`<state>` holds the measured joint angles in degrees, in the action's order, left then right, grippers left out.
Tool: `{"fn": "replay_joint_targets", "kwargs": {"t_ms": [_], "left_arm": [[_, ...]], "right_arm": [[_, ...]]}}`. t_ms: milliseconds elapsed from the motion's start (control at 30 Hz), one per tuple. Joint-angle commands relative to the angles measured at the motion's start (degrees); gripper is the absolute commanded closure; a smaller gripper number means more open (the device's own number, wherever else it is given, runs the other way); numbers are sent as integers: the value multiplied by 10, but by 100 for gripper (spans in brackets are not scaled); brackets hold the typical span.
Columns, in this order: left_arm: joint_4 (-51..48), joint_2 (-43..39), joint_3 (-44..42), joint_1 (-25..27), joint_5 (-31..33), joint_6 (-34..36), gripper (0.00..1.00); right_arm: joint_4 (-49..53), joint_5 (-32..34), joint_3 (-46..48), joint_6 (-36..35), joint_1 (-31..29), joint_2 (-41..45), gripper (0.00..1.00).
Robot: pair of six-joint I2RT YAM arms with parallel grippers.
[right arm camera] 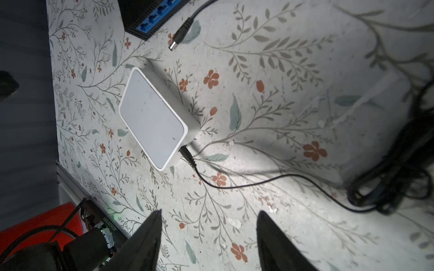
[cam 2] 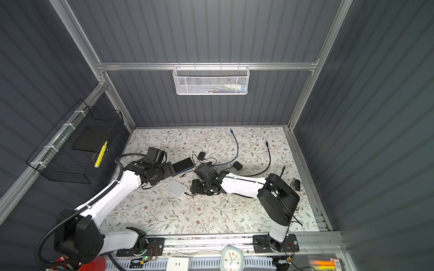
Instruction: Insert the plug into the switch port
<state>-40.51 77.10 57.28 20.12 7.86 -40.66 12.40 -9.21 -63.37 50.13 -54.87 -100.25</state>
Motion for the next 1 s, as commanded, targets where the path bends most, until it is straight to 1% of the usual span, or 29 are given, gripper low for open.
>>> {"fn": "replay_joint_targets", "kwargs": {"t_ms": [0, 167, 333, 467, 667, 833, 900, 967], "left_arm": [[-54, 41, 11, -14, -51, 116, 17], [-27, 92, 9, -14, -90, 146, 19], [8, 117, -19, -14, -125, 163, 20], [26, 126, -37, -14, -113, 160, 19], [39, 150, -48, -14, -118, 157, 20], [55, 131, -77, -14, -140, 129, 21], [69, 121, -96, -14, -158, 101, 21], [108, 110, -125, -13, -197, 68, 22]], "right_arm": [[0, 10, 17, 44, -12, 18, 35], [-47, 1, 45, 92, -20, 24, 35], [-79, -12, 72, 124, -21, 17, 35], [-87, -8, 88, 129, -22, 19, 35], [-99, -20, 97, 125, -9, 14, 35], [-108, -39, 96, 113, 18, 3, 34], [-123, -45, 103, 116, 29, 3, 34], [-138, -55, 114, 120, 40, 2, 34]]}}
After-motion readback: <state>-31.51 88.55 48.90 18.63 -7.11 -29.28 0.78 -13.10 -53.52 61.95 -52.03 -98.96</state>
